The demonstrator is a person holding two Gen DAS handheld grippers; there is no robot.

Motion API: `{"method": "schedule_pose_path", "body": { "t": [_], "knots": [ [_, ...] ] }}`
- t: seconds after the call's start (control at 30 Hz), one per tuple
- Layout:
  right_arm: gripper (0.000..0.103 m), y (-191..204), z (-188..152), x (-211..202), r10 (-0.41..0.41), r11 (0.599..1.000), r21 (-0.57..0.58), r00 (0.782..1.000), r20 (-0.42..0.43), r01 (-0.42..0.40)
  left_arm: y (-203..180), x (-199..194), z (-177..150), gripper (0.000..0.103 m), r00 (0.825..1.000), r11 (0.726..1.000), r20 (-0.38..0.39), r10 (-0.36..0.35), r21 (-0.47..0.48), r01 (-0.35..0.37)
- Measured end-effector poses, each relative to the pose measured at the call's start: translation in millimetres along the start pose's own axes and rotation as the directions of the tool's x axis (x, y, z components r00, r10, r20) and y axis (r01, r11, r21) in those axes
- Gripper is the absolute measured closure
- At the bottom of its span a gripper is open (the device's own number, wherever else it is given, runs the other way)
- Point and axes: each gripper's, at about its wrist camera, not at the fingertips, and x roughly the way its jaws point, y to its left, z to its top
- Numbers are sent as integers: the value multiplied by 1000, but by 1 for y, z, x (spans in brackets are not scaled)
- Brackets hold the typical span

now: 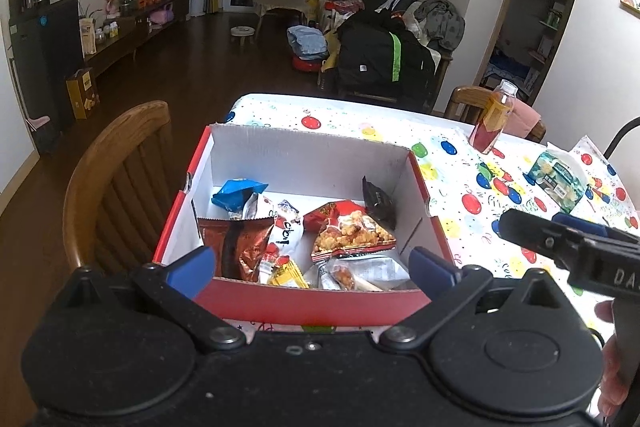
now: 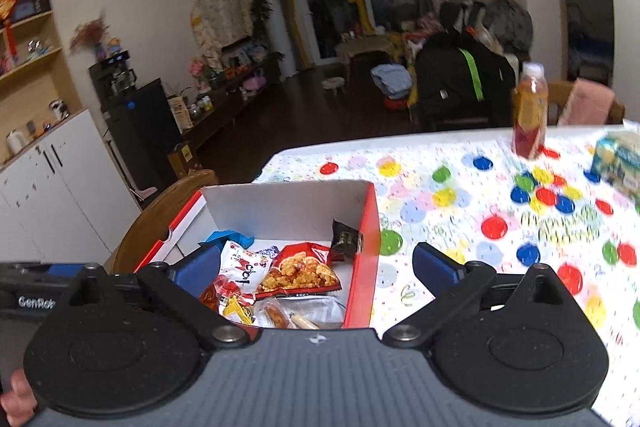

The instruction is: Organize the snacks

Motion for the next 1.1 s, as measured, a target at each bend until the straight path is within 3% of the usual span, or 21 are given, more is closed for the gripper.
{"method": "schedule_pose_path", "body": {
  "t": [1.1],
  "knots": [
    [0, 10, -2, -5, -11, 999, -47, 1000, 4, 12, -5, -12, 2, 0, 999, 1000, 41, -10, 17, 10]
  ]
}}
